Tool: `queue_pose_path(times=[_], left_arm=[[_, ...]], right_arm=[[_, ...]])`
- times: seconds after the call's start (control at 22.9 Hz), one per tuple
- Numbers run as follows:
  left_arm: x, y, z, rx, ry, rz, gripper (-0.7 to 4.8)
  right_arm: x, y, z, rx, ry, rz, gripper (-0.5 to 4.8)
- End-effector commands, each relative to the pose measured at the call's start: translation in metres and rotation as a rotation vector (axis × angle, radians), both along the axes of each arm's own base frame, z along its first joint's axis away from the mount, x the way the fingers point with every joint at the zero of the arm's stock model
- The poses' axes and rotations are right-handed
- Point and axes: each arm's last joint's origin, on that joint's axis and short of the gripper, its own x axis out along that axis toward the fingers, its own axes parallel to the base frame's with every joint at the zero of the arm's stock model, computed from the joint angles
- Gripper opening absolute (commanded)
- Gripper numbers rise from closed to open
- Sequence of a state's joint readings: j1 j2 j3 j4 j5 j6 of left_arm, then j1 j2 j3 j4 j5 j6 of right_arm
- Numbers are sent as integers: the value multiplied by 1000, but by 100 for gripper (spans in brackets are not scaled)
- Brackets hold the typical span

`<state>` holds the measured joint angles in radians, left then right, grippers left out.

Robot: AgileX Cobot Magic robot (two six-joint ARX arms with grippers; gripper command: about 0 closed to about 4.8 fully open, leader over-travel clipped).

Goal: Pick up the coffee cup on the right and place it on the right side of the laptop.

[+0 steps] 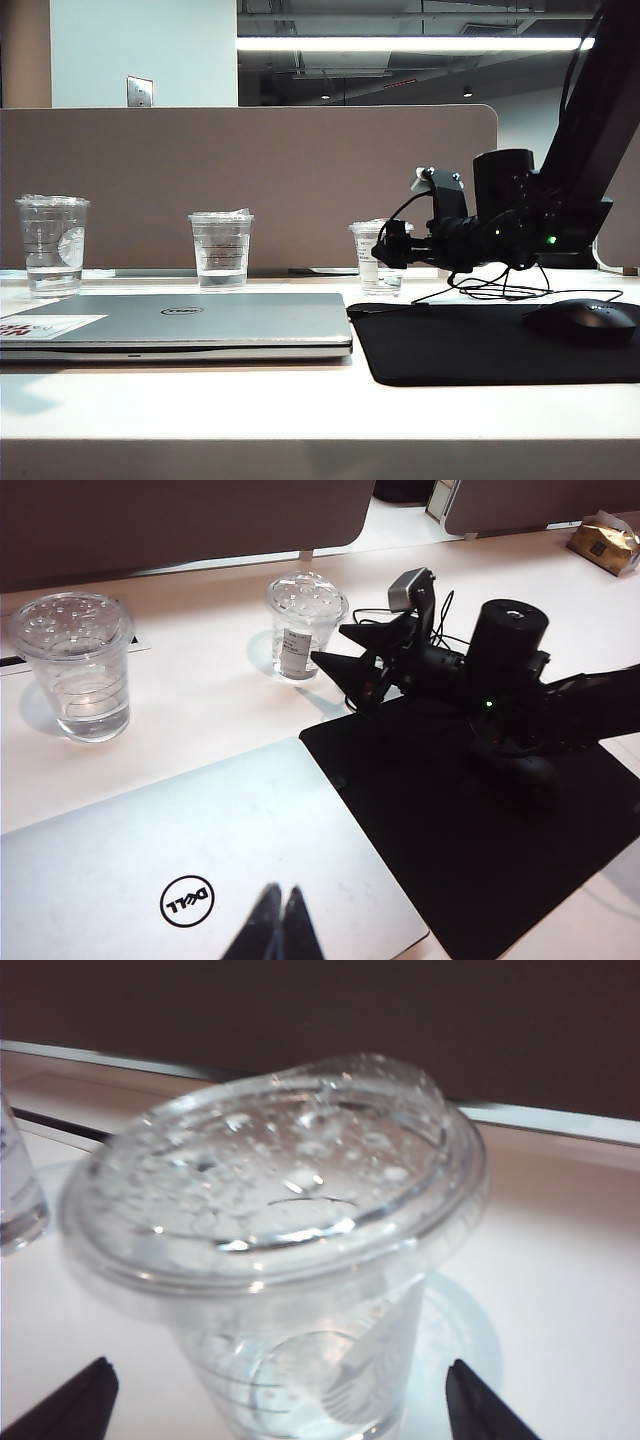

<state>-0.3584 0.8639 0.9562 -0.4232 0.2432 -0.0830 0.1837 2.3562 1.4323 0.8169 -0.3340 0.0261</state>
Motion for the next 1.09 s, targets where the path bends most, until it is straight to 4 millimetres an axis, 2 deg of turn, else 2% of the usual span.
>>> queue_pose_path(times=[0.04, 1.09], left_arm=[[0, 0, 2, -10, -12, -4, -6], [3, -1, 0, -5, -2, -2, -5]], right_arm=[[5, 2, 1, 4, -25, 1, 479], [40, 10, -6, 3, -26, 32, 479]])
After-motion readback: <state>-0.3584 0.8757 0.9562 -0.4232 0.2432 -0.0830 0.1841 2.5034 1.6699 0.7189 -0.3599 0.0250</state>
